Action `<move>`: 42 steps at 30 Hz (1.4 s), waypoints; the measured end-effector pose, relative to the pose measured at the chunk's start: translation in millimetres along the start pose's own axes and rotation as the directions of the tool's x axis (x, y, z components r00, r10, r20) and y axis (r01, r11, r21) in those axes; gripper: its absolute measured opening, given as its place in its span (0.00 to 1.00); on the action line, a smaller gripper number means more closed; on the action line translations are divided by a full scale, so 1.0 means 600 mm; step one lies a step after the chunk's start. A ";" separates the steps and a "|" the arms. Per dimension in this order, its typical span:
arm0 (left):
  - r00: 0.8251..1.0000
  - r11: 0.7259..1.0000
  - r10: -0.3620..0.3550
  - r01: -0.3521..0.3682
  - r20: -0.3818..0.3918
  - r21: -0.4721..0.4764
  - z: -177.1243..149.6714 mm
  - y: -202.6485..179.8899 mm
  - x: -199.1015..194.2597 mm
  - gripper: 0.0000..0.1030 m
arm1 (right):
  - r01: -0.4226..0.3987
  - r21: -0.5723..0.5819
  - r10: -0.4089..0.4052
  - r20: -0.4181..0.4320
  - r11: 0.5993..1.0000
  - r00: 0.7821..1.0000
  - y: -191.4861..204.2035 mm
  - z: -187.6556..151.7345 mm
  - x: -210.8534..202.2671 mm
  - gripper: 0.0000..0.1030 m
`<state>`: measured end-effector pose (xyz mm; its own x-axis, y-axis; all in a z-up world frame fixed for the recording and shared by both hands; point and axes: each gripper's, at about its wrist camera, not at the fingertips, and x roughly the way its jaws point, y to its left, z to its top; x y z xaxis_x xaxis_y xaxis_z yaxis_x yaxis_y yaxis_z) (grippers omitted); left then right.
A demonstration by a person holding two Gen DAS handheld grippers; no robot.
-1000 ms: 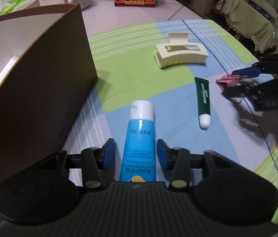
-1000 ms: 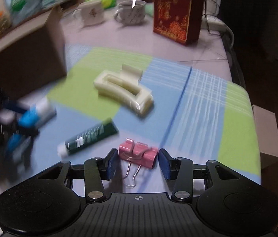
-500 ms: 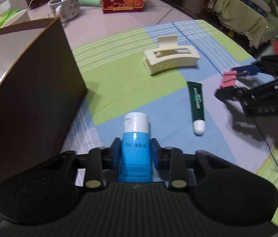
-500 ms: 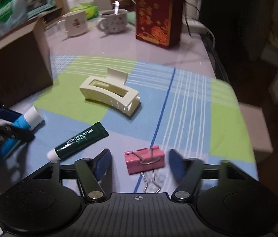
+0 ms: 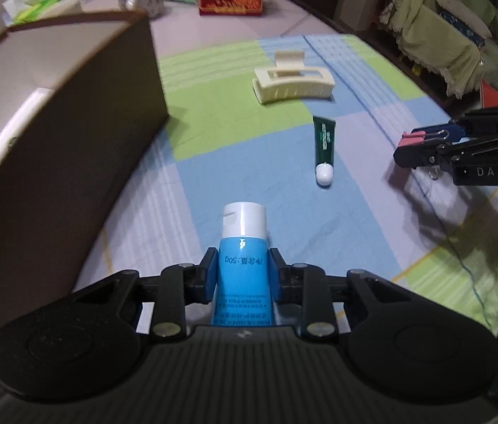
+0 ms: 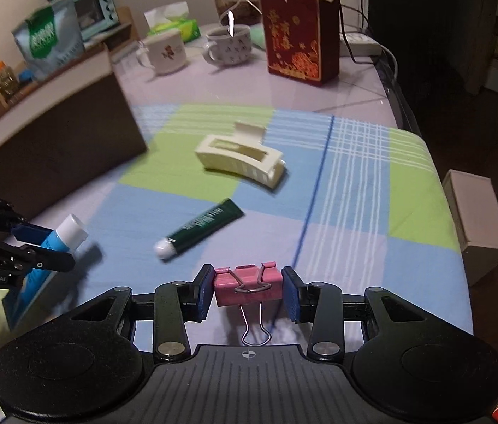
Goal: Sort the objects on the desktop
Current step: 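Lift and carry the toothpaste and binder clip over the brown box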
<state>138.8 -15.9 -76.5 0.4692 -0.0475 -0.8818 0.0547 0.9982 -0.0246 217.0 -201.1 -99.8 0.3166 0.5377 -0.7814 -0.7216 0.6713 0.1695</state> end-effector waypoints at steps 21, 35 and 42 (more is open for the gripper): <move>0.956 0.976 0.216 -0.204 0.196 -0.077 -0.042 0.177 -0.281 0.24 | -0.231 -0.173 0.240 0.032 0.957 0.970 0.183 0.103 -0.059 0.39; 0.949 0.973 0.228 -0.232 0.218 -0.007 0.038 0.315 -0.262 0.24 | -0.292 -0.218 0.318 0.091 0.931 0.944 0.333 0.254 0.021 0.39; 0.956 0.972 0.219 -0.232 0.194 0.043 0.064 0.359 -0.222 0.24 | -0.260 -0.213 0.283 0.087 0.942 0.955 0.365 0.297 0.069 0.39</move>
<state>122.0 203.9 54.1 0.6316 0.1666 -0.7572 -0.0177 0.9795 0.2008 181.9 58.7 12.2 0.1520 0.7478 -0.6463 -0.8929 0.3843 0.2348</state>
